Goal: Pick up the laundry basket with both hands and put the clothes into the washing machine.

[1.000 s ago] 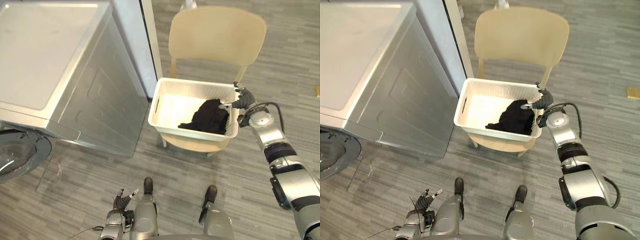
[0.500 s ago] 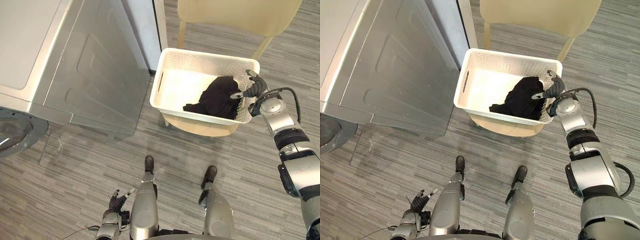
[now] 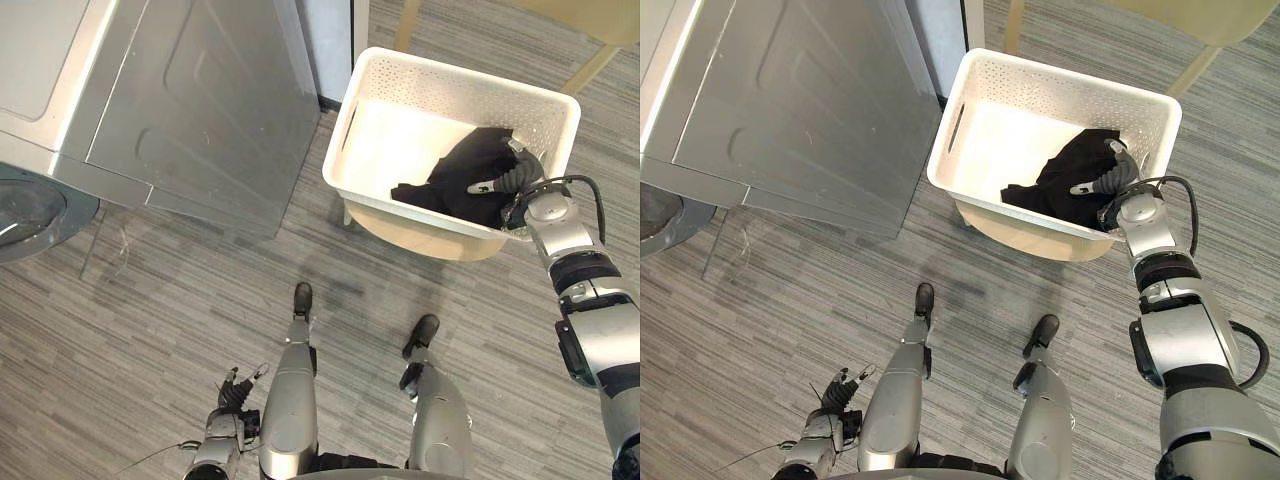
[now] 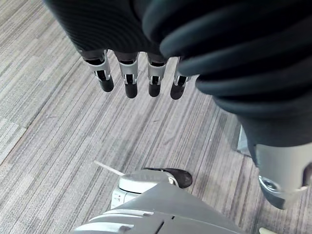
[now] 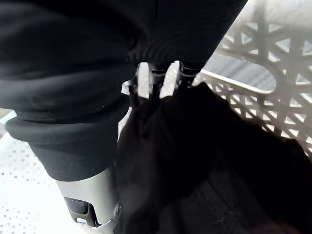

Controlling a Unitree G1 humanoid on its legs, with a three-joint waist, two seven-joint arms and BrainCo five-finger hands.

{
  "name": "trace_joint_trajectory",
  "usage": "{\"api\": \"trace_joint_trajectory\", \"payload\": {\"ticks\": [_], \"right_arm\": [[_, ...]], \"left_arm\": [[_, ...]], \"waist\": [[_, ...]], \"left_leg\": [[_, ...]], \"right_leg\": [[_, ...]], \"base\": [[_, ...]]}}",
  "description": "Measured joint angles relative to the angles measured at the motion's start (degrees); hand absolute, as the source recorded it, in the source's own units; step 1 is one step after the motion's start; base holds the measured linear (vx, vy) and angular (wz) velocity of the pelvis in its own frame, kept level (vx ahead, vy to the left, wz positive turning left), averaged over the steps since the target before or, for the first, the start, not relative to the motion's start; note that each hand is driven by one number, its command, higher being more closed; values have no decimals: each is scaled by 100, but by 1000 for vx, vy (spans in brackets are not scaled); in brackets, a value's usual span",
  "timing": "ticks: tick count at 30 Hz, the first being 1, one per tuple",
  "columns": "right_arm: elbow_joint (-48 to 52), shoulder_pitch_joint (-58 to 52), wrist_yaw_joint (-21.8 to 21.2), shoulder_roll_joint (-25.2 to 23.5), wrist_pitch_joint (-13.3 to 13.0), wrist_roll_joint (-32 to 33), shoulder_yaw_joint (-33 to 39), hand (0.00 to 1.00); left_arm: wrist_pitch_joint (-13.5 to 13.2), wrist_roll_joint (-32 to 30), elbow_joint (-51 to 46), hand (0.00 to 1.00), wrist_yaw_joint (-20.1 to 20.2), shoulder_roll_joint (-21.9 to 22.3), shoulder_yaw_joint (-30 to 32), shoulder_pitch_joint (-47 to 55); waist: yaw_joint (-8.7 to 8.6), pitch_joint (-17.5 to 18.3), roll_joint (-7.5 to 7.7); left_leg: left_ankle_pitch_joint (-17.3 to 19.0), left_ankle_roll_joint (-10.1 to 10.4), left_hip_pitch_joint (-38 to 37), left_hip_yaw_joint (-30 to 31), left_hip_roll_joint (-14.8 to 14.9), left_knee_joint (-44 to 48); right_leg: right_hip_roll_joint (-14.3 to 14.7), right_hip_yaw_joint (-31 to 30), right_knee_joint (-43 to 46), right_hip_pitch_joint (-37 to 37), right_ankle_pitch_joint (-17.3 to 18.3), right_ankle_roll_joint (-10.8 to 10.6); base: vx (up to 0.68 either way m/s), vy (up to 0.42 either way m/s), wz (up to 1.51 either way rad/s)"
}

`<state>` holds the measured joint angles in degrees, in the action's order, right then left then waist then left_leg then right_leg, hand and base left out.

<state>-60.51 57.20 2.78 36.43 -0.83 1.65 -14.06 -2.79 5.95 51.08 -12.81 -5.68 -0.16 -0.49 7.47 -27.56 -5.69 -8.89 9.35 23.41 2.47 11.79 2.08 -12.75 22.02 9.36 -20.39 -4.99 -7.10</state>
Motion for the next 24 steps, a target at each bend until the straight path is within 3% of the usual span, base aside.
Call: {"api": "trace_joint_trajectory", "payload": {"ticks": [7, 15, 16, 24], "right_arm": [[-301, -59, 101, -5, -2, -458, 3, 0], [456, -149, -13, 246, -40, -561, -61, 0], [514, -151, -25, 266, -38, -648, -66, 100], [1040, -422, 105, 67, -24, -1588, -456, 100]], "left_arm": [[-1, 12, -252, 0, -41, -9, -17, -134], [-93, 253, -1416, 0, -226, 111, 88, -187], [-118, 254, -1506, 0, -225, 189, 86, -189], [-141, 484, -1729, 0, -263, 463, 512, -200]], "waist": [[97, -9, 15], [63, -20, 262], [59, -20, 274], [114, 123, 494]], "left_leg": [[-120, -24, 498, 165, -44, 2], [-112, -44, 1261, 177, -96, 182], [-112, -43, 1320, 169, -97, 227], [-109, -42, 1578, -5, -30, 408]], "right_leg": [[-71, 100, 199, -468, 29, 14], [-297, 172, 842, -1298, 264, 3], [-316, 187, 877, -1338, 298, -16], [-341, 224, 996, -1558, 311, 14]], "base": [[-34, -36, 10], [-71, -41, 11], [-64, -27, 8], [-42, -29, 0]]}}
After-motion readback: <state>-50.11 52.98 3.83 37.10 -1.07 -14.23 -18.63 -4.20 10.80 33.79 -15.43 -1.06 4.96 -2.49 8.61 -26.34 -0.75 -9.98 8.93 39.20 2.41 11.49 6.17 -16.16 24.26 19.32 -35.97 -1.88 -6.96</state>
